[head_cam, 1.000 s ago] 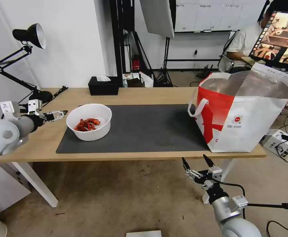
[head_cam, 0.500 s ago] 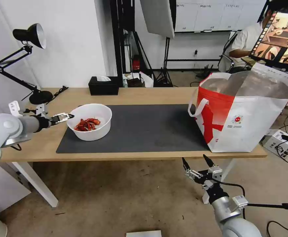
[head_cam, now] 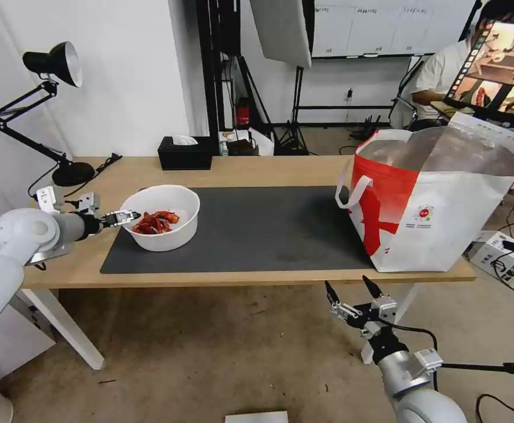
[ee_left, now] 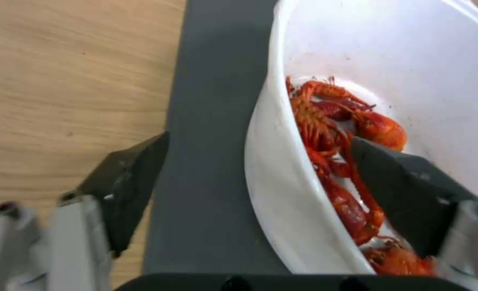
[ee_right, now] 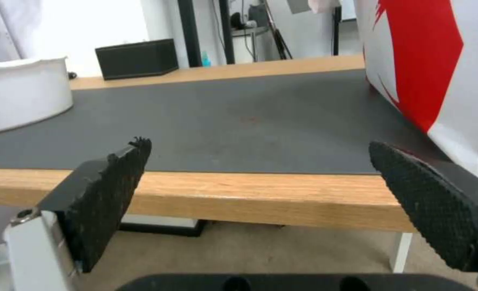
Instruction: Pick up the trash from the table and place it into the takeout bag.
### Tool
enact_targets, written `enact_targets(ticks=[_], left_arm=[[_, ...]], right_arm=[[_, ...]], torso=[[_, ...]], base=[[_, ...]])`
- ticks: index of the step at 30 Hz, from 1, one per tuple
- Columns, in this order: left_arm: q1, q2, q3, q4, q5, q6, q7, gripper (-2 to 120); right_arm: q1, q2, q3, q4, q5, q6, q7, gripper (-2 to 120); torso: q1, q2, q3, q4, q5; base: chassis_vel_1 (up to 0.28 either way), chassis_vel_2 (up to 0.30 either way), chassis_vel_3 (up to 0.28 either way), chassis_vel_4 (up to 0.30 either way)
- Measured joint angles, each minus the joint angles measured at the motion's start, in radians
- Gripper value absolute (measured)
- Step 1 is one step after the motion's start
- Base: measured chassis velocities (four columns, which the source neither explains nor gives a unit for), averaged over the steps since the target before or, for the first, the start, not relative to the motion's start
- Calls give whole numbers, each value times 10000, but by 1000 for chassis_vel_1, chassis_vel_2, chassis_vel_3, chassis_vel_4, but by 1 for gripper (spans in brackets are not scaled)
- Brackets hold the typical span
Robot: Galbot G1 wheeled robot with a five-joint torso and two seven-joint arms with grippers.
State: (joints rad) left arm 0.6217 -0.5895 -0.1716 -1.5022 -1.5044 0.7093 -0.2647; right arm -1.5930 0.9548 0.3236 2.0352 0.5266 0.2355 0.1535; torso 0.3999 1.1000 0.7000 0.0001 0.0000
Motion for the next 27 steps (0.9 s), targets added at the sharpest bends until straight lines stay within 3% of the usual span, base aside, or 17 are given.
enact_targets(ticks=[10,13,18,20,23,27], left_arm=[[-5,-113,88,8,-513,127,-23,52],[1,-170,80,105,-629,140,-63,34],[-6,-171,71,183,-639,103,-108,23],[-11,-162,60,176,-707,-12,-169,10],[8,-142,60,85,-804,-152,-328,0],[48,-123,48,-29,-866,-301,-425,0]], right_arm=[[0,0,0,0,0,0,0,100],[0,0,0,0,0,0,0,100],[0,0,0,0,0,0,0,100],[0,0,0,0,0,0,0,100],[0,0,0,0,0,0,0,100],[0,0,0,0,0,0,0,100]], torso=[[0,1,0,-1,0],[0,0,0,-2,0],[0,0,0,0,-1],[0,0,0,-1,-1],[0,0,0,-1,0],[0,1,0,-1,0]], base=[[0,0,0,0],[0,0,0,0],[0,0,0,0],[0,0,0,0],[0,0,0,0],[0,0,0,0]])
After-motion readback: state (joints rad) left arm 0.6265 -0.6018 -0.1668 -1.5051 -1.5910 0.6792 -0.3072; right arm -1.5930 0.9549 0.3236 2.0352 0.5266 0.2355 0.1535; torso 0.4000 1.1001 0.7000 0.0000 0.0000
